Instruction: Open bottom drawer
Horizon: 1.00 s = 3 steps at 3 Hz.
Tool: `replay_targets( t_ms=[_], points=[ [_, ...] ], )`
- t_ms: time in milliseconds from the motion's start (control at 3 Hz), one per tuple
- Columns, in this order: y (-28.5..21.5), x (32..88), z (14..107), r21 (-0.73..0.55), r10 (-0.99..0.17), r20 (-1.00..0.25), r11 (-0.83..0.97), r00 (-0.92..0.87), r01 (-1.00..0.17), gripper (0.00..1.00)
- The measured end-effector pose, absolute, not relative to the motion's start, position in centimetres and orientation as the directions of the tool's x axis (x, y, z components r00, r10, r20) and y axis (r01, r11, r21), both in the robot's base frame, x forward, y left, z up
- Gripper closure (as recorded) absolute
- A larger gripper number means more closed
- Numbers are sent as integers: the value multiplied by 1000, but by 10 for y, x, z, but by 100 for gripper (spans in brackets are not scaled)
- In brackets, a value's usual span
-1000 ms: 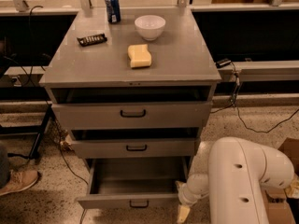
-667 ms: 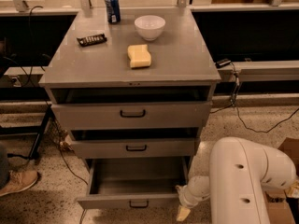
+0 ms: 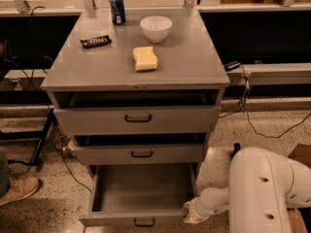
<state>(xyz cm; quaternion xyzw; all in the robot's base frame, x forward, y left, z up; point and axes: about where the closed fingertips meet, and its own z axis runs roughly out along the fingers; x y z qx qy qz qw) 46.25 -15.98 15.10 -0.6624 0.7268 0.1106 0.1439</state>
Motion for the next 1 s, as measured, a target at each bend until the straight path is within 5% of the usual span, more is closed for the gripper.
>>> replay_targets(
  t_ms=[333,667,1000],
  points=[
    [-160,462,151,-30,-931,-356,98,-81,-995,96],
    [-169,443,153,-25,-919,-374,142,-122,-990,0],
    [-169,443,153,-25,-919,-374,141,-122,-990,0]
  ],
)
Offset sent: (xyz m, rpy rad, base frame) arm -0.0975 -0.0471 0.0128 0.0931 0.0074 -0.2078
